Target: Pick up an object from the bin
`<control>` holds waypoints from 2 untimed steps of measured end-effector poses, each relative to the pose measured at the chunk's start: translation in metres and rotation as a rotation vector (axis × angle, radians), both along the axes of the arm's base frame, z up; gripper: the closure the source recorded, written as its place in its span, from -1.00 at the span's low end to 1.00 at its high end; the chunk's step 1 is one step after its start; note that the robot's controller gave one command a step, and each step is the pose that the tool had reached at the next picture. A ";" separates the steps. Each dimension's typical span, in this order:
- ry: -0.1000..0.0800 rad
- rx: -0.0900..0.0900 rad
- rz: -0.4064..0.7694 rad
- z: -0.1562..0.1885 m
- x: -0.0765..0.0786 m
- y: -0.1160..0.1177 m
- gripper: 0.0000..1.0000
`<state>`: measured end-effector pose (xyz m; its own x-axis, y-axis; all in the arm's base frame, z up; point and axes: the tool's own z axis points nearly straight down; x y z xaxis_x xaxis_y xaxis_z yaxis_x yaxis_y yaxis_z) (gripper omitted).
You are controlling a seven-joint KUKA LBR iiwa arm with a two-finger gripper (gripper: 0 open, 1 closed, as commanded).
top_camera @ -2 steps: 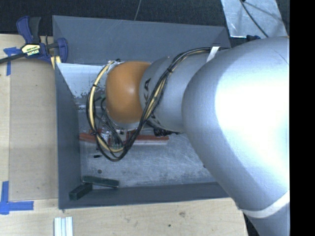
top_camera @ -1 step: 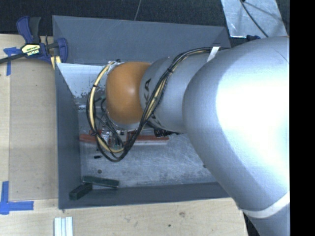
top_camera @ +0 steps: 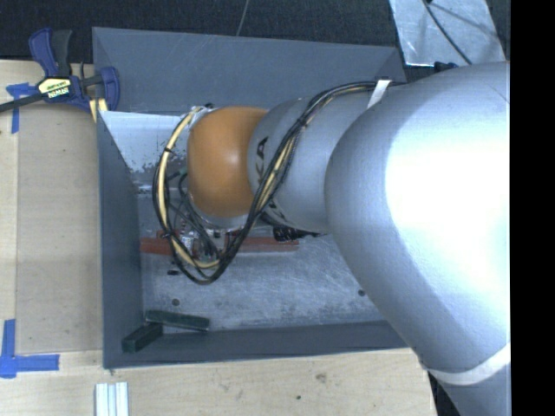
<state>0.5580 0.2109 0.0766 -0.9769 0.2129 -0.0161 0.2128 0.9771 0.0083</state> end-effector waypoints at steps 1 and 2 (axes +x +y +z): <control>0.017 -0.005 0.000 0.018 -0.004 -0.001 1.00; 0.015 -0.004 -0.001 0.035 -0.003 -0.001 1.00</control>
Offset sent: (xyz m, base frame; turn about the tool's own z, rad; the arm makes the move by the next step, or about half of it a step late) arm -0.0003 0.0001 0.0383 -0.0001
